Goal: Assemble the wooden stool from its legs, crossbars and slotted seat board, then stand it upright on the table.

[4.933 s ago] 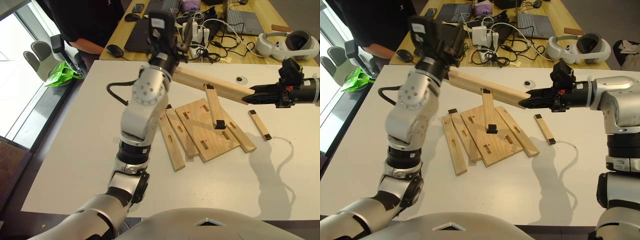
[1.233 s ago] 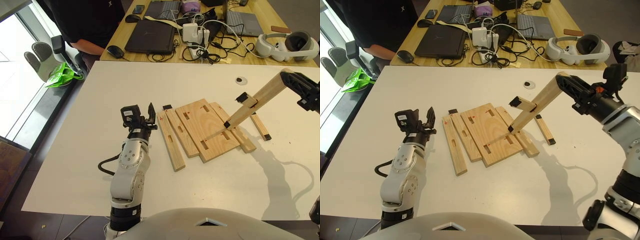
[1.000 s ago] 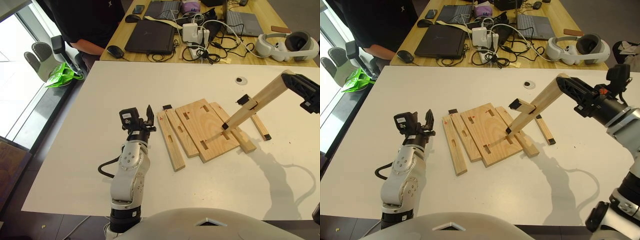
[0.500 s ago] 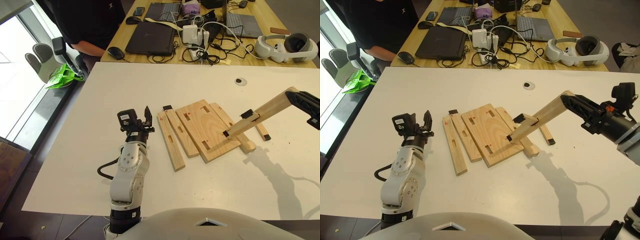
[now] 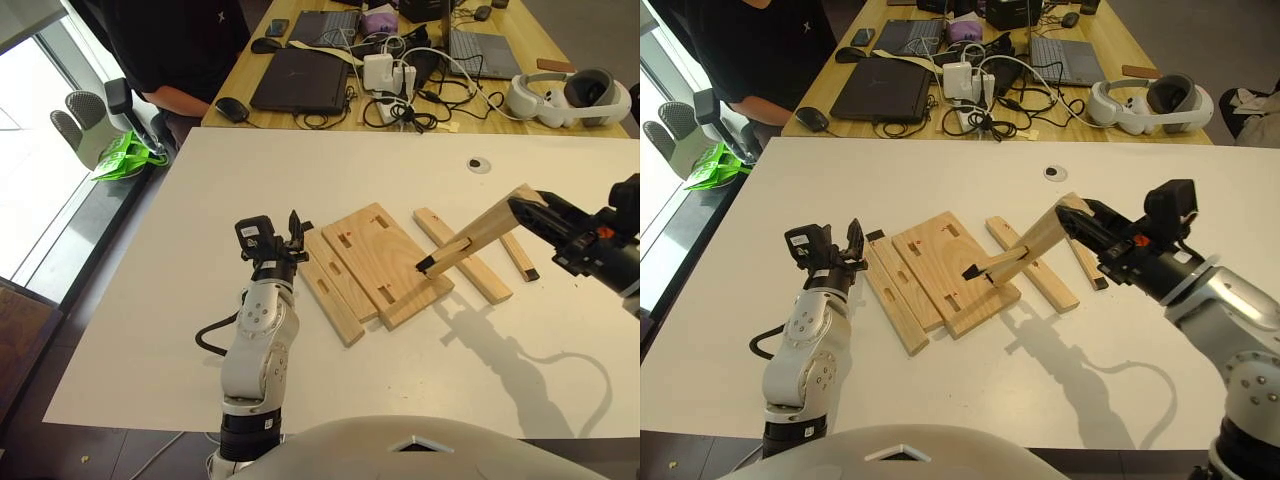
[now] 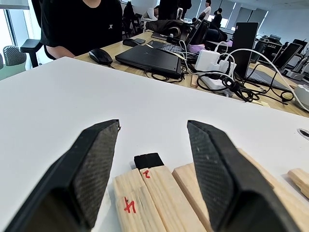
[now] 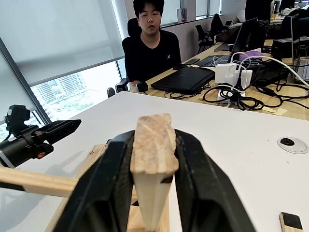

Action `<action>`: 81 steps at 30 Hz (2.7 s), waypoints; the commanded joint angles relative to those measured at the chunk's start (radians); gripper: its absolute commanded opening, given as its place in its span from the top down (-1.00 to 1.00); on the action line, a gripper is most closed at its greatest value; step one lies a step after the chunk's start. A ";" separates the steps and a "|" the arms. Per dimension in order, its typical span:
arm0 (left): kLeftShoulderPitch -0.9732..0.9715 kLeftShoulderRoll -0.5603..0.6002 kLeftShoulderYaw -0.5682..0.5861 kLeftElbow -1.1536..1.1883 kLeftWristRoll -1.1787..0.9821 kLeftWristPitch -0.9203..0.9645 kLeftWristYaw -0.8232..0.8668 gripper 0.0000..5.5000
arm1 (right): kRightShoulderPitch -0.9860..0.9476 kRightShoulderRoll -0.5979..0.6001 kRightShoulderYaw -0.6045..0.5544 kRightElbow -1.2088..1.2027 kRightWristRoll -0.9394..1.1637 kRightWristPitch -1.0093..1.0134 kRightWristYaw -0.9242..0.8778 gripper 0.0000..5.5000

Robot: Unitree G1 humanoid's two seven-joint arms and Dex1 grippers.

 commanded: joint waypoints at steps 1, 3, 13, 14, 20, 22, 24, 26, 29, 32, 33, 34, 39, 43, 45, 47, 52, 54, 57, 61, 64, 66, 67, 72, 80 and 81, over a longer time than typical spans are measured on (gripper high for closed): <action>-0.031 -0.042 -0.007 0.018 0.002 -0.001 -0.001 0.06 | -0.003 0.015 0.177 0.064 -0.173 0.035 -0.116 0.63; -0.039 -0.039 -0.008 0.024 0.001 0.001 -0.005 0.06 | -0.062 0.024 0.247 0.110 -0.275 -0.008 -0.168 0.63; -0.066 -0.035 -0.011 0.044 -0.003 0.012 -0.024 0.06 | -0.207 0.193 0.410 0.234 -0.452 -0.084 -0.326 0.62; -0.070 -0.035 -0.012 0.048 -0.003 0.013 -0.025 0.06 | -0.224 0.228 0.408 0.251 -0.445 -0.082 -0.344 0.62; -0.089 -0.039 -0.022 0.072 -0.005 0.014 -0.036 0.06 | -0.284 0.383 0.350 0.331 -0.430 -0.099 -0.430 0.49; -0.089 -0.042 -0.024 0.076 -0.005 0.012 -0.037 0.06 | -0.307 0.409 0.333 0.333 -0.428 -0.124 -0.428 0.39; -0.088 -0.044 -0.025 0.079 -0.006 0.010 -0.037 0.06 | -0.332 0.434 0.308 0.324 -0.428 -0.158 -0.419 0.28; -0.087 -0.046 -0.026 0.083 -0.007 0.007 -0.038 0.06 | -0.361 0.454 0.282 0.305 -0.419 -0.192 -0.408 0.21; -0.089 -0.047 -0.027 0.089 -0.008 0.007 -0.039 0.06 | -0.400 0.458 0.262 0.279 -0.424 -0.231 -0.391 0.21; -0.089 -0.047 -0.029 0.091 -0.010 0.007 -0.041 0.06 | -0.491 0.431 0.234 0.252 -0.427 -0.259 -0.370 0.21; -0.087 -0.047 -0.028 0.090 -0.011 0.007 -0.041 0.06 | -0.552 0.414 0.222 0.262 -0.430 -0.269 -0.366 0.21; -0.086 -0.047 -0.027 0.089 -0.013 0.008 -0.041 0.06 | -0.633 0.399 0.202 0.289 -0.431 -0.283 -0.368 0.21; -0.092 -0.048 -0.024 0.093 -0.017 0.010 -0.041 0.06 | -0.925 0.325 0.154 0.477 -0.483 -0.368 -0.340 0.21; -0.096 -0.050 -0.026 0.095 -0.017 0.011 -0.041 0.06 | -0.864 0.314 0.170 0.553 -0.549 -0.352 -0.342 0.21; -0.099 -0.050 -0.026 0.098 -0.017 0.011 -0.041 0.06 | -0.741 0.312 0.221 0.575 -0.541 -0.190 -0.337 0.21; -0.104 -0.049 -0.027 0.101 -0.017 0.013 -0.042 0.06 | -0.642 0.308 0.274 0.564 -0.515 -0.050 -0.299 0.21; -0.112 -0.046 -0.028 0.109 -0.018 0.011 -0.047 0.06 | -0.573 0.319 0.302 0.526 -0.501 0.035 -0.255 0.21; -0.112 -0.046 -0.028 0.109 -0.017 0.010 -0.047 0.06 | -0.604 0.337 0.275 0.534 -0.507 -0.011 -0.259 0.21; -0.113 -0.046 -0.027 0.109 -0.017 0.010 -0.046 0.06 | -0.658 0.393 0.196 0.532 -0.488 -0.115 -0.292 0.21; -0.136 -0.028 0.007 0.073 -0.027 0.085 -0.030 0.06 | -0.775 0.472 0.054 0.479 -0.359 -0.250 -0.313 0.21; -0.176 0.007 0.056 0.025 -0.027 0.188 -0.012 0.06 | -0.788 0.495 0.063 0.325 -0.143 -0.181 -0.286 0.21; -0.202 0.022 0.095 0.004 -0.032 0.236 -0.010 0.06 | -0.752 0.485 0.113 0.202 0.054 -0.102 -0.278 0.21; -0.209 0.026 0.110 0.002 -0.036 0.246 -0.014 0.06 | -0.721 0.472 0.146 0.143 0.150 -0.062 -0.273 0.21; -0.143 -0.011 0.114 0.062 -0.028 0.189 -0.034 0.06 | -0.424 0.301 0.372 -0.076 0.291 0.108 -0.172 0.21; -0.172 0.036 0.083 0.061 0.037 0.331 -0.017 0.06 | -0.206 0.121 0.627 -0.039 -0.111 0.075 -0.087 0.21; -0.181 0.045 0.083 0.033 0.037 0.393 -0.020 0.06 | -0.187 0.112 0.639 -0.039 -0.144 0.066 -0.081 0.21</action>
